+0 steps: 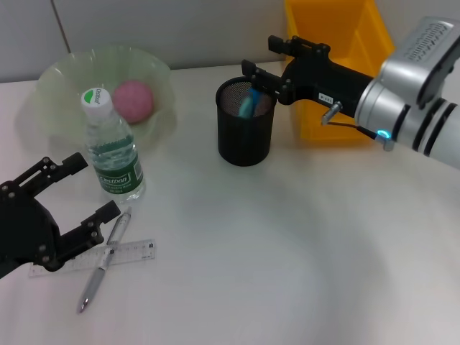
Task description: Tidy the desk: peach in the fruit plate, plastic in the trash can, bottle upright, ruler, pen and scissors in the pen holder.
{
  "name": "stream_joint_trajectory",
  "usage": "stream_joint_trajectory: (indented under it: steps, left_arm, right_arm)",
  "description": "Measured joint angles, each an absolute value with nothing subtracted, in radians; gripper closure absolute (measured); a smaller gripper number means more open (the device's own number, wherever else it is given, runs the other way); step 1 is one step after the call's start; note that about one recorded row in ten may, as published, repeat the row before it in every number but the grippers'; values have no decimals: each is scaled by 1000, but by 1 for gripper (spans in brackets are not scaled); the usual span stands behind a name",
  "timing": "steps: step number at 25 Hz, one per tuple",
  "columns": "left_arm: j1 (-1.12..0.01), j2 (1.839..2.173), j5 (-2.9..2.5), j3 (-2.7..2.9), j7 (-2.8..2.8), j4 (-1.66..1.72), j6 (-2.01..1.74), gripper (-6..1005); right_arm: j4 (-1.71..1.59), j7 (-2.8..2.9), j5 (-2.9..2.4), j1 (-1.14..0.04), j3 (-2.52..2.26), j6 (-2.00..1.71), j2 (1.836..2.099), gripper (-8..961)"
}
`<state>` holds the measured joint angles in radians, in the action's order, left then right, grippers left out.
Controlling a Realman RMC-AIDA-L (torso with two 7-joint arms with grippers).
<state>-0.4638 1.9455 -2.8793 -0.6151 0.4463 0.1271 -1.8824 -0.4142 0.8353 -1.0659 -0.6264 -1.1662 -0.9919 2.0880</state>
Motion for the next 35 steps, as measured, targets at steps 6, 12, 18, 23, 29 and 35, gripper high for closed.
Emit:
stream_joint_trajectory:
  steps: [6, 12, 18, 23, 29, 35]
  left_arm:
    - [-461, 1941, -2879, -611, 449, 127, -1883, 241]
    - [-462, 1933, -2888, -595, 458, 155, -1884, 241]
    - [-512, 1925, -2885, -512, 489, 210, -1883, 241]
    - [-593, 1957, -2883, -460, 566, 340, -1883, 241]
    - [-667, 2025, -2881, -384, 600, 475, -1875, 241]
    - [-711, 2067, -2875, -243, 713, 563, -1861, 241]
  right_arm:
    - [-480, 925, -1061, -566, -1170, -1075, 2084, 272]
    - [-672, 1178, -1257, -455, -1167, -1218, 2078, 272]
    - [-798, 1384, -1555, -427, -1160, -1316, 2080, 273]
    - [-872, 1468, -1820, -423, -1128, -1468, 2080, 273]
    - [-922, 1475, -1931, -392, -1081, -1598, 2084, 273]
    - [-915, 1476, -1980, -368, -1008, -1653, 2084, 273]
